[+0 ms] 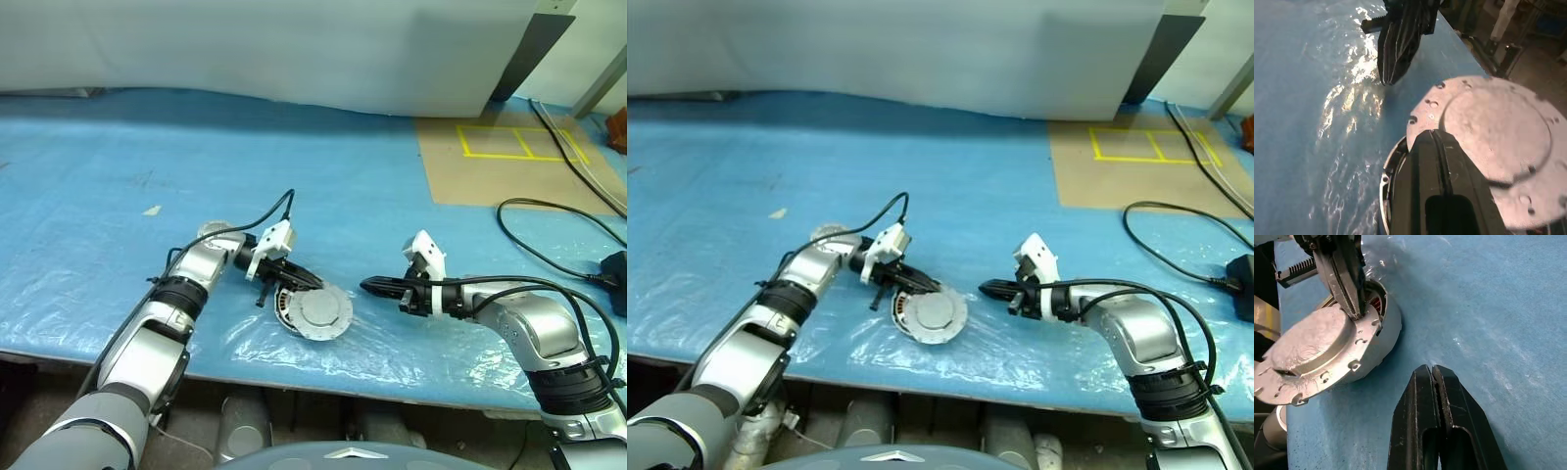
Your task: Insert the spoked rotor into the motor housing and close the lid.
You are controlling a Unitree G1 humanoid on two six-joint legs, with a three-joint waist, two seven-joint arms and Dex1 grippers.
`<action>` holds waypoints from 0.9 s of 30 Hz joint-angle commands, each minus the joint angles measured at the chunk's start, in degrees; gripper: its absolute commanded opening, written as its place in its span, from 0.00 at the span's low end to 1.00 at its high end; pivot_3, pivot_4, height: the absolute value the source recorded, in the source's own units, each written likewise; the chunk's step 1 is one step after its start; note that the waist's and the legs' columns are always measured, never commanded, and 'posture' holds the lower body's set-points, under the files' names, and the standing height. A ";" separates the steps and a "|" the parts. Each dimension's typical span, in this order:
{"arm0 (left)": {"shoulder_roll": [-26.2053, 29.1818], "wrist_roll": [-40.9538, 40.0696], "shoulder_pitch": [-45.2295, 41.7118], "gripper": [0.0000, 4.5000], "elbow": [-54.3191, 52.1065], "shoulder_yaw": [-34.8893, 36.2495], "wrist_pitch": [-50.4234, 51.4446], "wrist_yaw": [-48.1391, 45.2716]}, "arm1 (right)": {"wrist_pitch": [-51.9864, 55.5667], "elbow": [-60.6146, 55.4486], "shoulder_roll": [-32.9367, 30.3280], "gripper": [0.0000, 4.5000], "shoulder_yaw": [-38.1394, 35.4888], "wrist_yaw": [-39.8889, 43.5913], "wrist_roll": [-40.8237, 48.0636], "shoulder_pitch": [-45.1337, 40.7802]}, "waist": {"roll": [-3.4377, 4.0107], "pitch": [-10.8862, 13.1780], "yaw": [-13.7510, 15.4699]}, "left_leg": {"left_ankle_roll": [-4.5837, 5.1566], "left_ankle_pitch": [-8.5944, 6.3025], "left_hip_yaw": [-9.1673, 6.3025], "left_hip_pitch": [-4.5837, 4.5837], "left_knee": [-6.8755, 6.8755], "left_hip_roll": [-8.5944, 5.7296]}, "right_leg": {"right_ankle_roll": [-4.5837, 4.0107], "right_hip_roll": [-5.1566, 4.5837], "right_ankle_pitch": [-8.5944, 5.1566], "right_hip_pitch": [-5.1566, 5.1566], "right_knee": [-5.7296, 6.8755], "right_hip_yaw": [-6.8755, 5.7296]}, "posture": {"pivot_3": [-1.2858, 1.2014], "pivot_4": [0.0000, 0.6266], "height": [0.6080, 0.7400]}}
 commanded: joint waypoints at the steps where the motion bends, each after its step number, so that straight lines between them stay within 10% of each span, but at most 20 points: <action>1: 0.94 0.89 1.10 0.00 -2.14 -0.44 -1.52 -0.80 | -1.30 -0.20 -0.19 0.00 0.36 -0.02 -0.26 -0.82 | 0.00 0.00 0.00 | 0.00 0.00 0.00 0.00 0.00 0.00 | 0.00 0.00 0.00 0.00 0.00 0.00 | 0.52 0.24 1.00; 9: 1.15 -3.29 1.77 0.00 -6.29 6.18 5.22 4.44 | 0.44 -0.92 0.11 0.00 -1.12 0.86 3.09 -1.95 | 0.01 0.00 -0.05 | 0.00 0.00 0.01 0.02 0.00 0.00 | 0.00 0.01 0.00 0.00 0.01 0.01 | 0.52 0.24 1.00; 18: 6.75 -16.24 13.54 0.00 -38.10 14.02 26.38 12.67 | 2.88 -10.35 -6.02 0.00 -4.96 5.35 10.34 -3.74 | 0.18 0.10 -0.43 | -0.01 0.00 0.03 -0.01 -0.13 0.01 | -0.01 0.05 -0.01 -0.05 -0.11 0.04 | 0.52 0.24 1.00; 27: 15.15 -11.37 31.29 0.00 -49.06 12.50 22.52 16.32 | -2.42 -7.32 -6.81 0.60 4.15 11.33 6.08 -8.56 | 0.21 0.12 -1.68 | -0.02 -0.01 0.06 -0.01 -0.16 0.06 | 0.00 0.07 -0.01 -0.05 -0.29 0.03 | 0.52 0.24 1.00</action>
